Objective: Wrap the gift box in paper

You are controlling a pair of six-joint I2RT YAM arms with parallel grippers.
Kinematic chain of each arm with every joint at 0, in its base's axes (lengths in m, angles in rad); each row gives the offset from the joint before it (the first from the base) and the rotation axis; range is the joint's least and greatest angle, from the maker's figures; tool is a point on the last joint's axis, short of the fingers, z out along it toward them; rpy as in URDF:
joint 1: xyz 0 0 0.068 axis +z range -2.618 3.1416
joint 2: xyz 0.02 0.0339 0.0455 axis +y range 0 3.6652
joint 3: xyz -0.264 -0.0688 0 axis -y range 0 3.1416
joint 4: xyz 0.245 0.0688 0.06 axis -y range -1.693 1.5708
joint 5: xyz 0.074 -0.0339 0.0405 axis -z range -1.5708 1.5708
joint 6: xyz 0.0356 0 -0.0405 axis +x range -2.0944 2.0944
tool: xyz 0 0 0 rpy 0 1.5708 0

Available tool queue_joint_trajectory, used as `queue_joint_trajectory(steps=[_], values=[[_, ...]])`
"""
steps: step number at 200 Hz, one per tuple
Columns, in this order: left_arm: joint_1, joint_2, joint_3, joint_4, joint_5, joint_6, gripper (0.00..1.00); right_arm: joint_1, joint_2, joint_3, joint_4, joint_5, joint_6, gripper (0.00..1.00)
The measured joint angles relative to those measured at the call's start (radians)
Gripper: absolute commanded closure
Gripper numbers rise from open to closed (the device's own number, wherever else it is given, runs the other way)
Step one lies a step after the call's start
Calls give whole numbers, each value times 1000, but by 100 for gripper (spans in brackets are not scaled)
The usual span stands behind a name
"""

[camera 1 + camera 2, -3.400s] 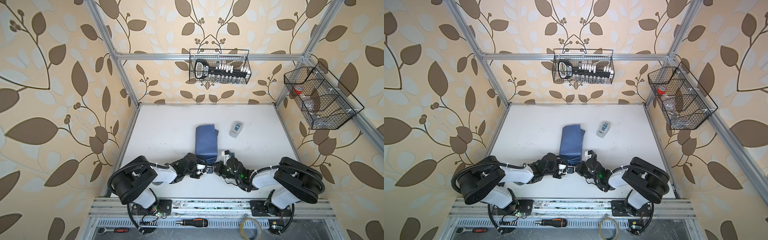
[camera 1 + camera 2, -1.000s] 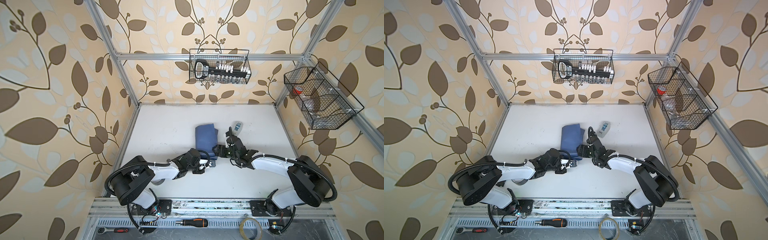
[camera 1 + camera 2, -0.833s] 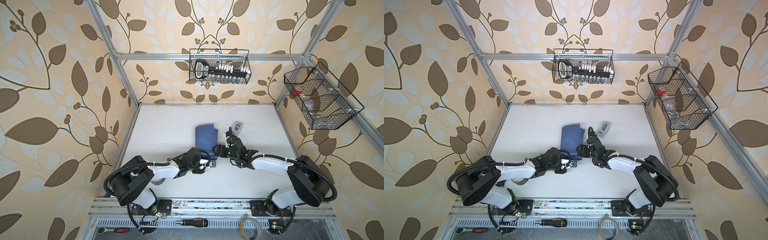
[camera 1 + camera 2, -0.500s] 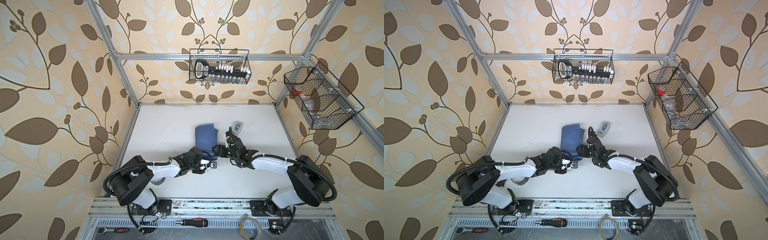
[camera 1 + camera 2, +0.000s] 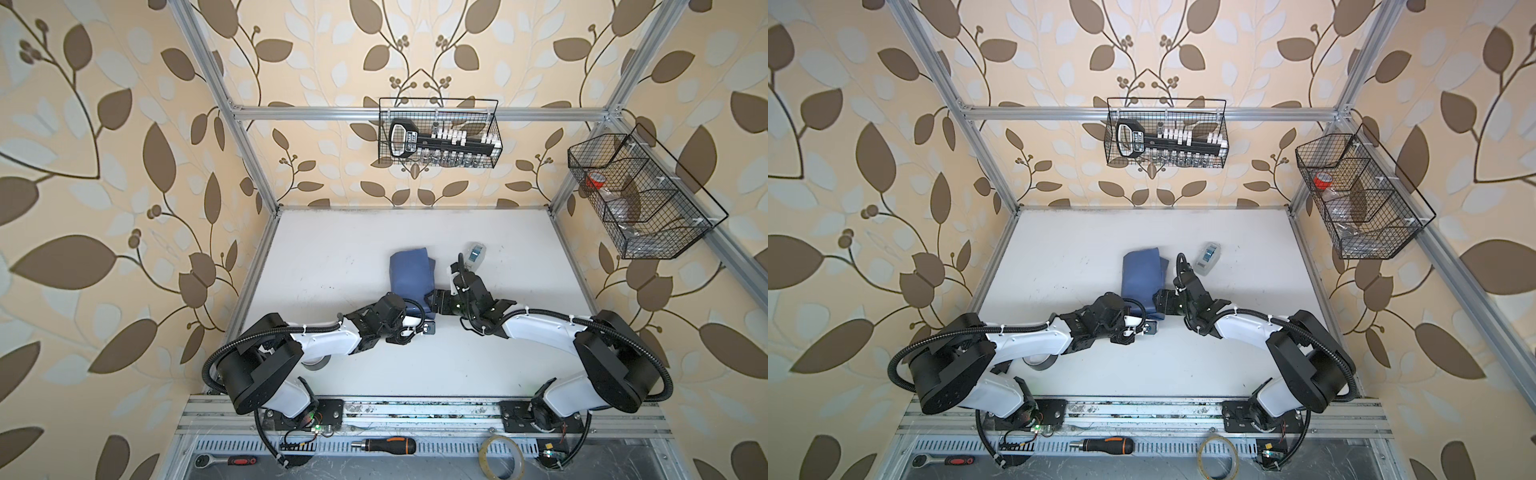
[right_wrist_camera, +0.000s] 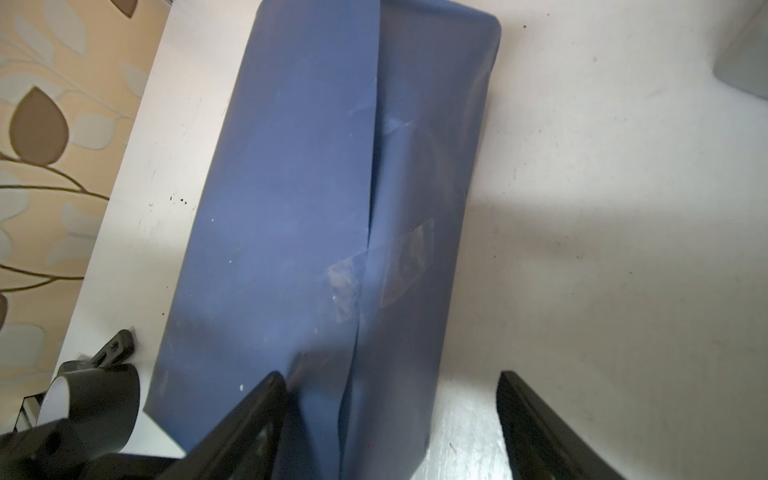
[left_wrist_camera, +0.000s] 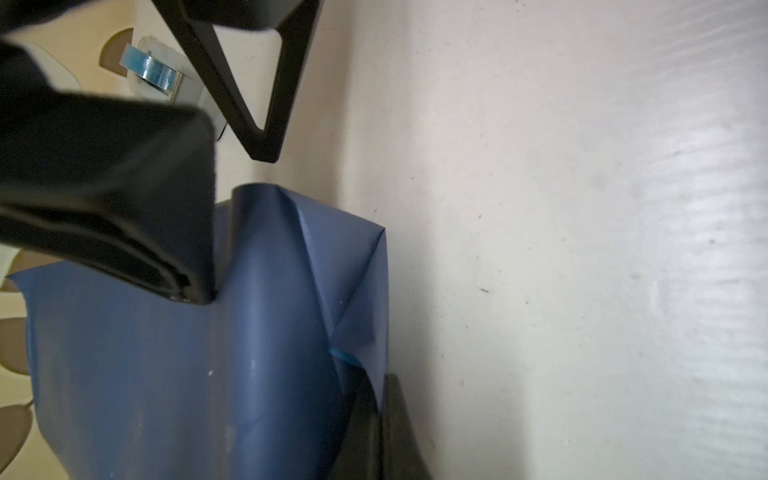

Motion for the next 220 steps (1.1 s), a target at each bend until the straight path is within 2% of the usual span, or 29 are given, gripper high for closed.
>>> queue_joint_trajectory(steps=[121, 220], values=[[3, 17, 0, 59, -72, -6, 100, 0, 2, 0, 9, 2, -39, 21], [3, 33, 0, 87, -81, -27, 100, -5, -13, 0, -7, 7, -97, 21]])
